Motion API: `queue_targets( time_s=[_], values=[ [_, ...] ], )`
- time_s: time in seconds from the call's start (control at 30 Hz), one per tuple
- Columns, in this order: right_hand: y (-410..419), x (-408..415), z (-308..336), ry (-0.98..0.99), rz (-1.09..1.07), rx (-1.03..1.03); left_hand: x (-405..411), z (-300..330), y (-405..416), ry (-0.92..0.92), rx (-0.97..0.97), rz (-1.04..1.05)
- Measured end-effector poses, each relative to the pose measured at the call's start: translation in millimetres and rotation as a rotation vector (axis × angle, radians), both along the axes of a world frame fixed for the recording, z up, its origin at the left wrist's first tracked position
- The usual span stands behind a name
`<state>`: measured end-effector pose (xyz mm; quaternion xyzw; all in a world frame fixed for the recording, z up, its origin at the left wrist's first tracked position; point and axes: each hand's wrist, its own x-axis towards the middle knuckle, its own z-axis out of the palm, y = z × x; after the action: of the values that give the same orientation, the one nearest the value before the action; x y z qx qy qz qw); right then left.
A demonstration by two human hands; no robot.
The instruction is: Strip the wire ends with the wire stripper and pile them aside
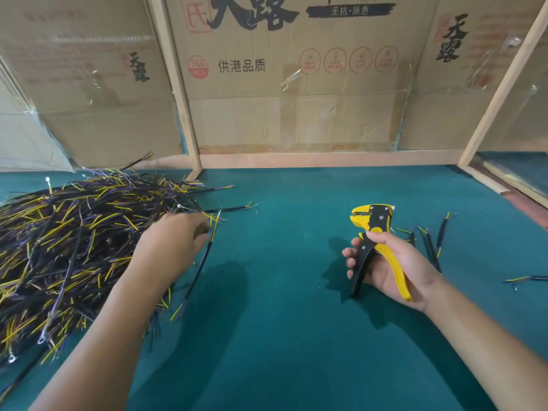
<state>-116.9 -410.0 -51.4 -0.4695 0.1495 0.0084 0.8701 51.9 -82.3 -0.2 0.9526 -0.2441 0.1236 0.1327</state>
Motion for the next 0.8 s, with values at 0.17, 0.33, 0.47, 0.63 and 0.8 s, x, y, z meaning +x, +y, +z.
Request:
queue_targets(
  time_s=[0.17, 0.33, 0.47, 0.63, 0.8],
  values=[
    [-0.4, -0.1, -0.8, 0.003, -0.001, -0.002, -18.4, 17.1, -20.4, -0.043, -0.488, -0.186],
    [-1.4, 2.0, -2.9, 0.0, 0.002, -0.011, -19.5, -13.5, -35.4, 0.157, -0.602, -0.141],
    [-3.9, 2.5, -5.2, -0.009, -0.002, -0.004, -19.8, -28.2, -34.8, 0.234, -0.708, -0.139],
    [-2.4, 3.3, -4.4, -0.008, -0.004, -0.006, -37.5, -30.2, -47.2, 0.296, -0.818, -0.242],
    [-2.2, 2.9, -3.7, -0.01, -0.008, -0.022, -54.8, -30.7, -55.0, 0.133, -0.697, -0.318]
  ],
)
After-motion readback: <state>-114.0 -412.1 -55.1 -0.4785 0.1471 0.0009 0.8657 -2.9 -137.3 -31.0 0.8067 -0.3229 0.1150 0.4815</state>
